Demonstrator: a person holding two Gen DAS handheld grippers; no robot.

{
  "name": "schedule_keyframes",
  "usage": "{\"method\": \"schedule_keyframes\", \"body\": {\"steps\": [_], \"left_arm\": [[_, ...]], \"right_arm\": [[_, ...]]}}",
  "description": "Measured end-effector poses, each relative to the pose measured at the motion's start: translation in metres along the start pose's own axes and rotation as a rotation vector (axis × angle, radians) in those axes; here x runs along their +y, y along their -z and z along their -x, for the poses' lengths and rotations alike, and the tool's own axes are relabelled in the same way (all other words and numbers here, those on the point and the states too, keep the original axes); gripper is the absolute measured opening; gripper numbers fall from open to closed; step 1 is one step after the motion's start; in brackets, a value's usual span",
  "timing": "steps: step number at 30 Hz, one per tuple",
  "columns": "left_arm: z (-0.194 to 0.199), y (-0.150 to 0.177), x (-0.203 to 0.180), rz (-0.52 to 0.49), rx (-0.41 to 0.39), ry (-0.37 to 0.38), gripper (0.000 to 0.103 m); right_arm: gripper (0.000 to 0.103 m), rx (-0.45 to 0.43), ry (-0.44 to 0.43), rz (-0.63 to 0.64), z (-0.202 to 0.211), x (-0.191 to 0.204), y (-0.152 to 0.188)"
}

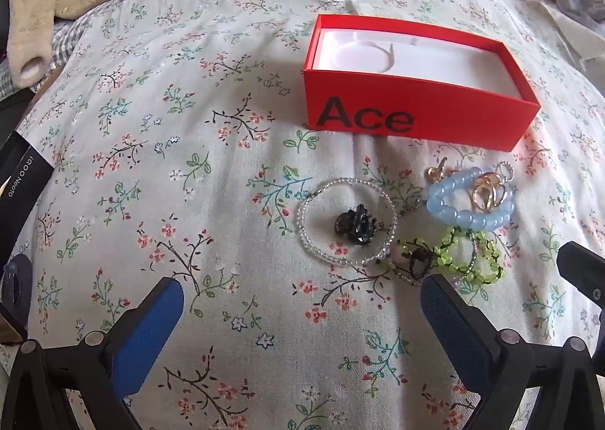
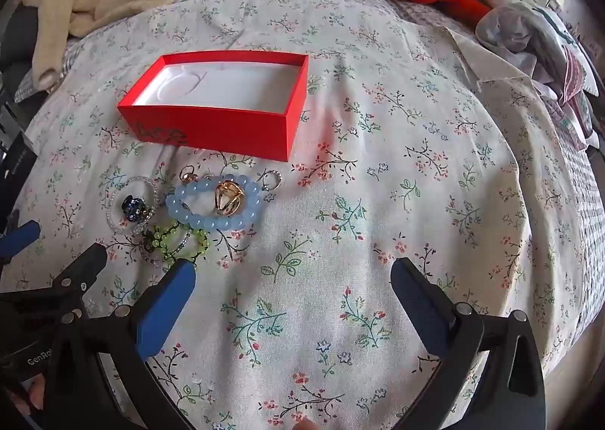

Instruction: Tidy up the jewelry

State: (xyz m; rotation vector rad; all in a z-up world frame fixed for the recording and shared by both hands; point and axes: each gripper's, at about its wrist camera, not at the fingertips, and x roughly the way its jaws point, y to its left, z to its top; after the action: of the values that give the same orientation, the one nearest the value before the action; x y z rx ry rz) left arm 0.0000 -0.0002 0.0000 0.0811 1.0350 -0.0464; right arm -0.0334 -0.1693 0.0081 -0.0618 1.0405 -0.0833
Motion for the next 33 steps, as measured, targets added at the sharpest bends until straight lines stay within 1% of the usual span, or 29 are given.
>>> {"method": "schedule_keyframes", "body": {"steps": [10,21,22,27,33], "left_arm": [[-0.0057,-0.0007,-0.0045,0.008,-0.004,0.003,0.103],[-0.0055,-0.0013,-0.0076,0.004,0.003,0.0,0.103],[-0.0038,0.0,-0.0029,0.006,0.0,0.0,0.103],[-0.0038,0.0024,-0.008,0.003,0.003,-0.002,0.103],[0.0001,0.0017,-0.0023,0.0,-0.001,0.0,0.103]], "right_arm": [[0.103,0.001,0.002,0.002,-0.0002,0.0002,-0.0003],[0.103,0.001,0.002,0.002,-0.0002,0.0003,-0.0004],[0.103,0.001,0.001,0.001,-0.0002,0.0003,-0.0004],[0.103,0.001,0.002,0.003,-0.0001,0.0008,-0.0003],[0.103,0.001,0.005,0.006,-0.0003,0.0017,-0.0006]]}}
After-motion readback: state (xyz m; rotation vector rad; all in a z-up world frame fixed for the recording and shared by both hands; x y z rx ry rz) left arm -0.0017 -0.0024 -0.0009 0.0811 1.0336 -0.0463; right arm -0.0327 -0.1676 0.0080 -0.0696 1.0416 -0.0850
